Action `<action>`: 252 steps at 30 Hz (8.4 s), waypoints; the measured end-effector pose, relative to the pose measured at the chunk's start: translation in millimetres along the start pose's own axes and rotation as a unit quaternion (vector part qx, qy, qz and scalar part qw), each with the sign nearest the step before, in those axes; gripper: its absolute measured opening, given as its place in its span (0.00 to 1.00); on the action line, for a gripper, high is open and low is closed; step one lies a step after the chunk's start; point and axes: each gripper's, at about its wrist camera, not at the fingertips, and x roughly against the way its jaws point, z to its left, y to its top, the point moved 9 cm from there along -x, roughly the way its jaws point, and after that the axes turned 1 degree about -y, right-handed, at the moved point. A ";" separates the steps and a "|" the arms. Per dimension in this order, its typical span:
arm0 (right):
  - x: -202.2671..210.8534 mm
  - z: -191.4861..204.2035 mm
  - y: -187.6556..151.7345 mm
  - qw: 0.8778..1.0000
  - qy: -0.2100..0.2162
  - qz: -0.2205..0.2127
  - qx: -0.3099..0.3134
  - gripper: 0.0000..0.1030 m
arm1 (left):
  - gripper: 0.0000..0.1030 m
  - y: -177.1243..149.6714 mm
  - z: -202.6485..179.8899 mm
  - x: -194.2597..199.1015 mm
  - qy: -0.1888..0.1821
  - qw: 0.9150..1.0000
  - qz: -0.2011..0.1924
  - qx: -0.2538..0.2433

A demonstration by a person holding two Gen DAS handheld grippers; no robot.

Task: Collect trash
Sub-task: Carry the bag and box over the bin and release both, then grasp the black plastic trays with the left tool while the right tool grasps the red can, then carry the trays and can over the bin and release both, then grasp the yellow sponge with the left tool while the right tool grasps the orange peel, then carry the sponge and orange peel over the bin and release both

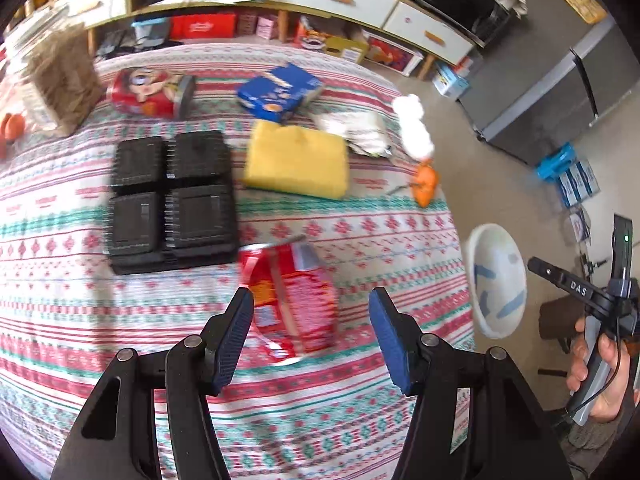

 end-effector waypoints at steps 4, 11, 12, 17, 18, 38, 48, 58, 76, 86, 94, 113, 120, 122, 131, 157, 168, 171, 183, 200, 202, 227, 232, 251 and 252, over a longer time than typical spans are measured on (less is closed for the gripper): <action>-4.3 23.5 -1.2 1.000 0.017 0.008 0.014 0.56 | 0.61 10.6 68.6 15.6 0.009 0.998 -0.017 0.064; -14.8 84.9 -10.6 0.996 0.069 0.029 0.051 0.56 | 0.62 18.7 99.2 15.8 0.009 0.996 -0.022 0.090; -15.8 95.9 -13.0 0.994 0.088 0.034 0.053 0.56 | 0.62 19.9 98.4 14.1 0.012 0.996 -0.022 0.088; -19.9 157.8 -28.9 0.981 0.166 0.060 0.077 0.57 | 0.62 28.0 102.2 5.8 0.035 0.996 -0.022 0.078; -22.1 170.6 -33.4 0.978 0.177 0.067 0.084 0.58 | 0.62 29.4 103.4 3.4 0.040 0.996 -0.021 0.075; -39.9 279.0 -65.0 0.954 0.254 0.098 0.127 0.59 | 0.50 51.3 114.1 -32.2 0.080 0.995 -0.035 0.040; -48.0 304.5 -81.3 0.948 0.264 0.110 0.143 0.40 | 0.47 44.4 106.4 -28.8 0.084 0.995 -0.042 0.025; -36.5 294.5 -86.8 0.949 0.250 0.103 0.161 0.38 | 0.46 31.4 104.0 -17.7 0.075 0.996 -0.035 0.035; -9.4 227.9 -60.7 0.958 0.253 0.086 0.105 0.38 | 0.46 8.4 82.0 7.6 0.058 0.997 -0.040 0.027; 5.3 166.6 -40.6 0.964 0.252 0.070 0.040 0.38 | 0.46 -6.7 37.6 20.6 0.049 0.998 -0.046 -0.002; 19.5 147.6 -33.6 0.960 0.272 0.058 0.016 0.38 | 0.46 -26.9 52.7 47.3 0.036 0.997 -0.055 0.042; 24.9 -51.2 -2.7 0.984 0.116 -0.018 -0.134 0.38 | 0.47 -38.0 -202.1 -47.7 -0.046 0.992 0.013 -0.114; 15.9 -87.0 -5.6 0.989 0.052 -0.015 -0.138 0.38 | 0.47 -45.9 -261.8 -106.4 0.001 0.983 0.044 -0.178; 12.8 -89.9 -5.6 0.990 0.039 -0.012 -0.132 0.38 | 0.48 -44.6 -271.7 -121.1 0.003 0.982 0.055 -0.182; -2.7 -94.1 -8.4 0.992 0.015 0.015 -0.121 0.38 | 0.68 -44.1 -286.0 -146.4 -0.039 0.984 0.070 -0.159; -4.2 -56.0 1.0 0.997 -0.020 0.015 -0.068 0.48 | 0.68 -14.3 -92.2 -55.1 0.000 0.998 0.024 -0.063; -19.5 40.3 9.6 0.996 0.076 0.035 -0.007 0.60 | 0.68 32.9 18.2 -20.2 0.015 0.999 -0.028 0.003; -29.5 64.7 13.9 0.991 0.123 0.051 -0.026 0.60 | 0.69 44.9 4.9 -24.3 0.015 0.999 -0.034 -0.028; -68.7 117.4 45.0 0.972 0.194 0.073 -0.108 0.60 | 0.76 79.0 -44.5 -68.4 0.058 0.978 -0.016 -0.200; -85.5 151.3 56.9 0.974 0.193 0.076 -0.089 0.18 | 0.58 76.2 -31.5 -87.5 0.053 0.980 -0.030 -0.191; -82.7 151.6 53.2 0.976 0.187 0.078 -0.080 0.17 | 0.56 73.5 -28.0 -83.4 0.050 0.983 -0.031 -0.176; -20.7 126.6 7.1 0.970 0.230 0.067 -0.032 0.17 | 0.54 22.5 -67.1 -33.7 -0.031 0.994 -0.035 -0.101; -10.1 78.0 13.1 0.972 0.221 0.046 -0.067 0.17 | 0.54 8.9 -106.7 -38.2 -0.070 0.991 -0.025 -0.109; -1.2 -57.1 9.7 0.987 0.081 0.012 -0.141 0.17 | 0.54 -22.5 -253.9 -87.6 -0.150 0.979 0.030 -0.134; -2.4 -60.0 9.0 0.987 0.074 0.013 -0.139 0.17 | 0.54 -23.1 -260.8 -92.6 -0.153 0.979 0.033 -0.132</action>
